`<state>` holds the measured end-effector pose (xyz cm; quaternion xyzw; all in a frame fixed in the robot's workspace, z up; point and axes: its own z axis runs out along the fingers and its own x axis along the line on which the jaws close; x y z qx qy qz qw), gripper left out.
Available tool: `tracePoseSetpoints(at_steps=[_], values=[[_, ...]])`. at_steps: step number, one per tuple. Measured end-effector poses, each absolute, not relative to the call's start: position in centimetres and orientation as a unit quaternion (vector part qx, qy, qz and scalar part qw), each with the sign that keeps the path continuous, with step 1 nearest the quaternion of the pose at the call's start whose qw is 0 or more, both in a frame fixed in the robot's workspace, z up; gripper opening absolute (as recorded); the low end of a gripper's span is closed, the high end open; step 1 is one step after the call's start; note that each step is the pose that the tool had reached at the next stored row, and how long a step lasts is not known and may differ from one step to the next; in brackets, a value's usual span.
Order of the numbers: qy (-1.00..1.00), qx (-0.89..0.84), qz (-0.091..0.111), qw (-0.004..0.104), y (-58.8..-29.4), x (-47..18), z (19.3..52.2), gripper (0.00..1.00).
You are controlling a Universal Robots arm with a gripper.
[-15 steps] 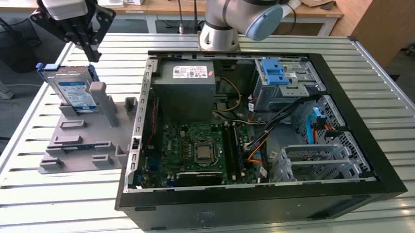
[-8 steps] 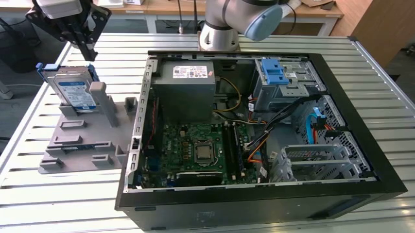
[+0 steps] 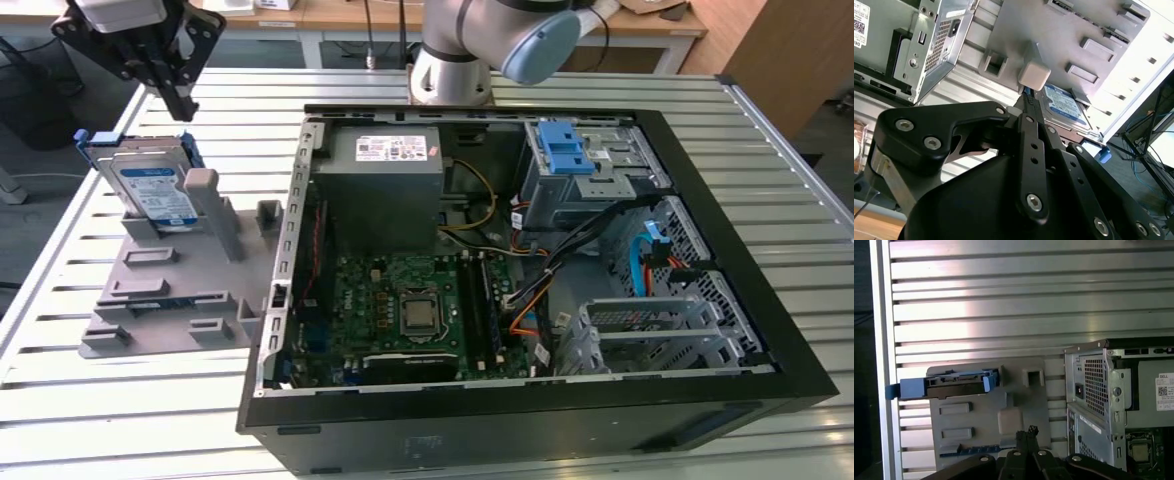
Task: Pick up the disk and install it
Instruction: 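Reach for the disk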
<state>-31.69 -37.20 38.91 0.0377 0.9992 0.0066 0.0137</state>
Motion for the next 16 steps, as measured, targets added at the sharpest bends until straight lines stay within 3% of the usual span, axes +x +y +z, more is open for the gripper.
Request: tracePoseSetpoints(at_steps=[16], values=[[0.999, 0.038, 0.007, 0.014, -36.84, -32.66, 38.87, 0.11]])
